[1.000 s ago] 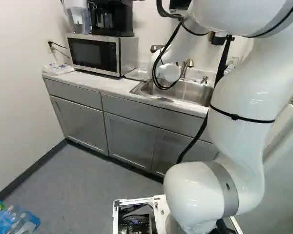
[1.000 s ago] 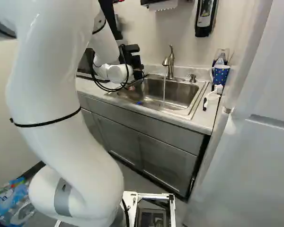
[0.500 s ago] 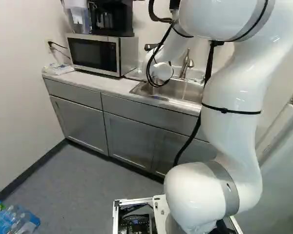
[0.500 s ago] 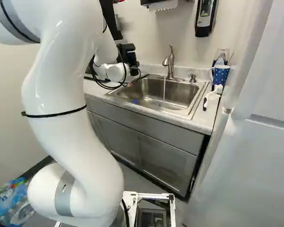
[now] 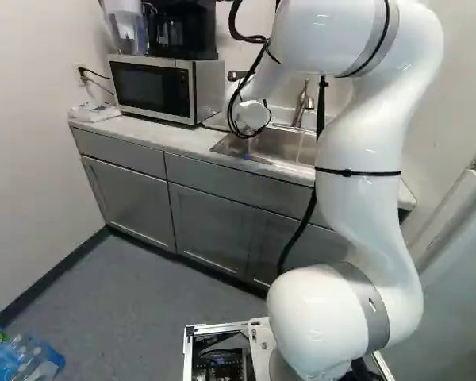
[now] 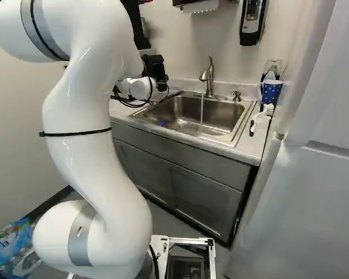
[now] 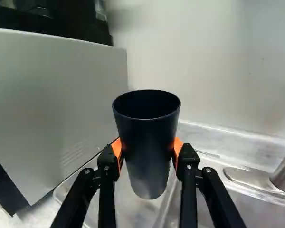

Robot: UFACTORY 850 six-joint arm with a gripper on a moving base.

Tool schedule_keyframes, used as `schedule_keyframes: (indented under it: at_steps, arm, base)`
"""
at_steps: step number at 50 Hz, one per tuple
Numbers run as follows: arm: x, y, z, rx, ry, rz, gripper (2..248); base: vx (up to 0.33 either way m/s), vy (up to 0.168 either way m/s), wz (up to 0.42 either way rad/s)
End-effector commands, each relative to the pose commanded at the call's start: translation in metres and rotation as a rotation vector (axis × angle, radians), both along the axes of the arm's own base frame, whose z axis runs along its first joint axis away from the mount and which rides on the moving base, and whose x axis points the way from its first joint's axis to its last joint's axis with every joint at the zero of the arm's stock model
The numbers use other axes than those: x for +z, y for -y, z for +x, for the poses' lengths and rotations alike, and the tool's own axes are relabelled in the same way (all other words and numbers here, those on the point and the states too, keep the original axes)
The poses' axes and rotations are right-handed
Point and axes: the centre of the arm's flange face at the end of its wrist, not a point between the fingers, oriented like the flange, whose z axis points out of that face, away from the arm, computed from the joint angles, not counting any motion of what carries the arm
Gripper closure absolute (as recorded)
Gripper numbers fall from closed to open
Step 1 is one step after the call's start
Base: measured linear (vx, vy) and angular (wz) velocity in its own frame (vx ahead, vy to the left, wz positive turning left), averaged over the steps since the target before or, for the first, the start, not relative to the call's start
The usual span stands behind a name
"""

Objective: Rinse the cup and place it in the tray

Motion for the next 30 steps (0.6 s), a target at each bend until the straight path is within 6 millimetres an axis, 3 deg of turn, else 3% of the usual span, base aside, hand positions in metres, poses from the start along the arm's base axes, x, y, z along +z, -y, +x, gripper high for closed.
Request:
schedule_keyframes:
  at_steps: [17, 30]
  arm:
    - [-0.012, -0.016, 0.027, -0.013, 0.002, 0.035, 128]
    - [-0.027, -0.016, 0.032, -0.022, -0.019, 0.041, 128]
  base:
    - [0.000, 0.000, 0.000]
    - [0.000, 0.000, 0.000]
